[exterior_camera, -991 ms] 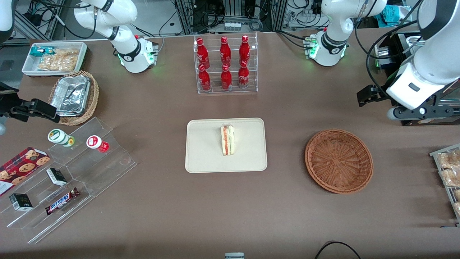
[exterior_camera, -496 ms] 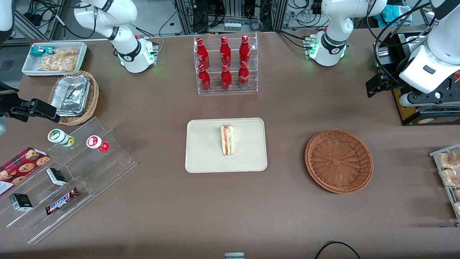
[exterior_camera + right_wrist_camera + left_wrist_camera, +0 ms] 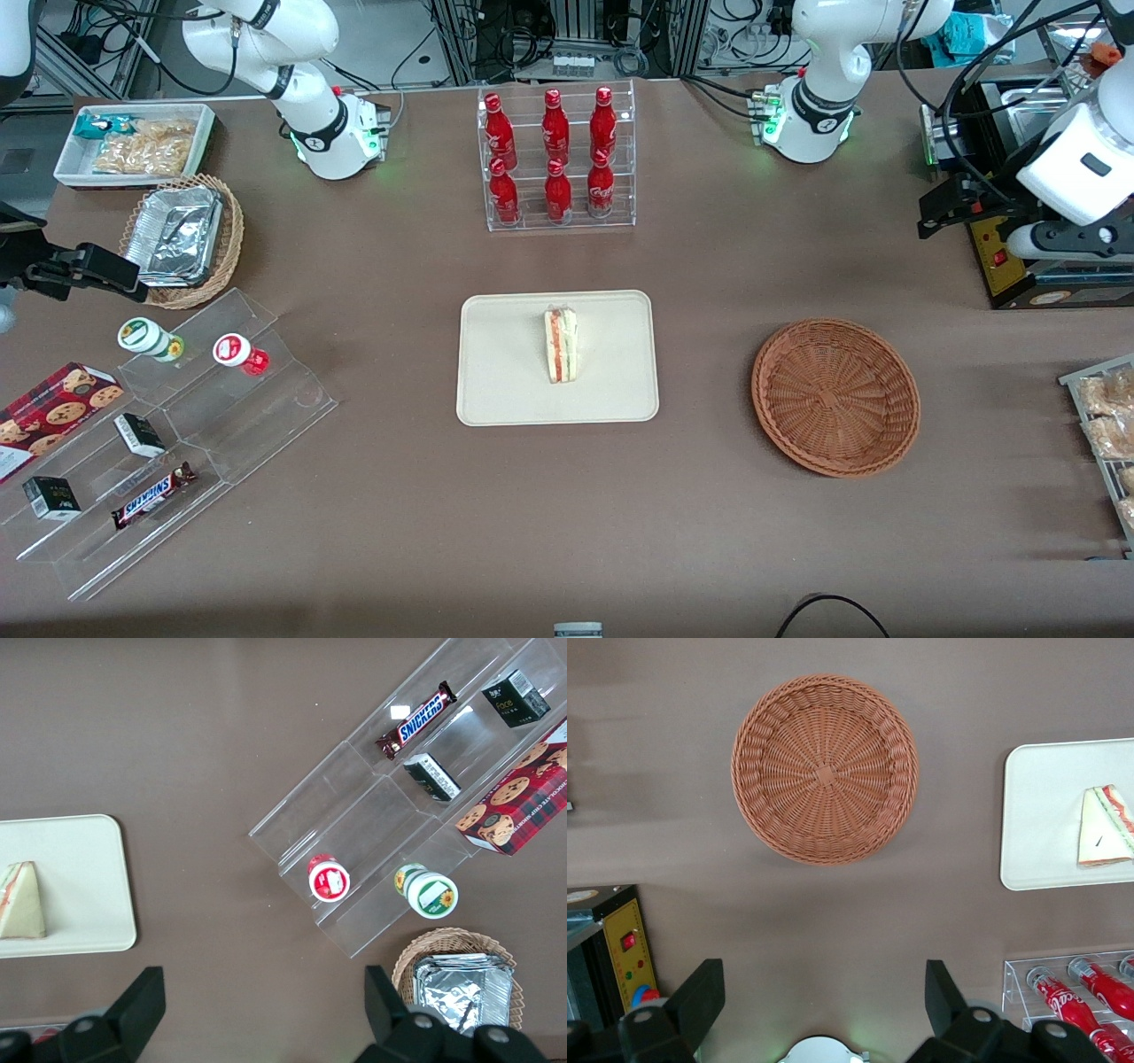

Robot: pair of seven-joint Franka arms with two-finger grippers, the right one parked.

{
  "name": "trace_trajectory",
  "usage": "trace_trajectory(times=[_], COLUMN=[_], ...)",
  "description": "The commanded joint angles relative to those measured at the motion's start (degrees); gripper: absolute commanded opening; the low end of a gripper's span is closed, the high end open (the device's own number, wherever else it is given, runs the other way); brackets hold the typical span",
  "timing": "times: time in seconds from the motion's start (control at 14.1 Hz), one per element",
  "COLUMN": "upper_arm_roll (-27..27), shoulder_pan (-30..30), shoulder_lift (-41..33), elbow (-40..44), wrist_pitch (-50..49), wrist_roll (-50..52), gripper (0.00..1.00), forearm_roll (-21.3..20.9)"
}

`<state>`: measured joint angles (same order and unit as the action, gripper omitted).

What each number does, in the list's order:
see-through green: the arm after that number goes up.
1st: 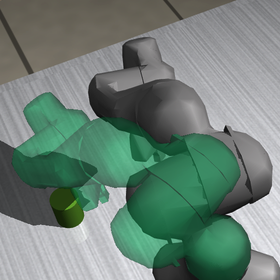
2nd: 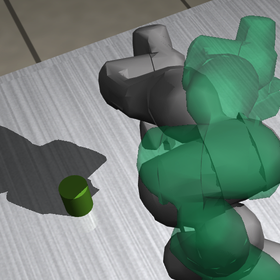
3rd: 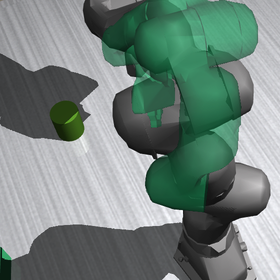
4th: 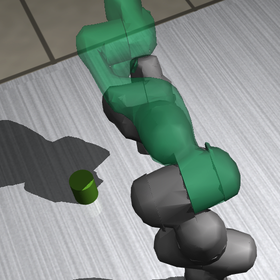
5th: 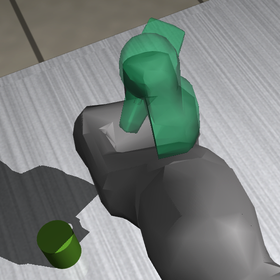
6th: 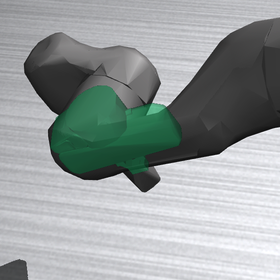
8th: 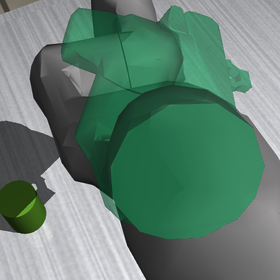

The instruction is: Place sandwich from basket to tray

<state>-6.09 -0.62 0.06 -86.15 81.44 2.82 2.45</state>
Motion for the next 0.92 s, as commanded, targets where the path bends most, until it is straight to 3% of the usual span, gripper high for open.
trace_trajectory(times=[0.0, 0.85], upper_arm_roll=[-0.1, -0.1], shoulder_pan=[-0.3, -0.3], shoulder_lift=[-1.1, -1.3], elbow=[-0.4, 0.2], wrist_pitch=[0.4, 0.1], wrist_roll=[-0.5, 0.4], gripper=[1.0, 1.0], forearm_roll=[-2.3, -2.9])
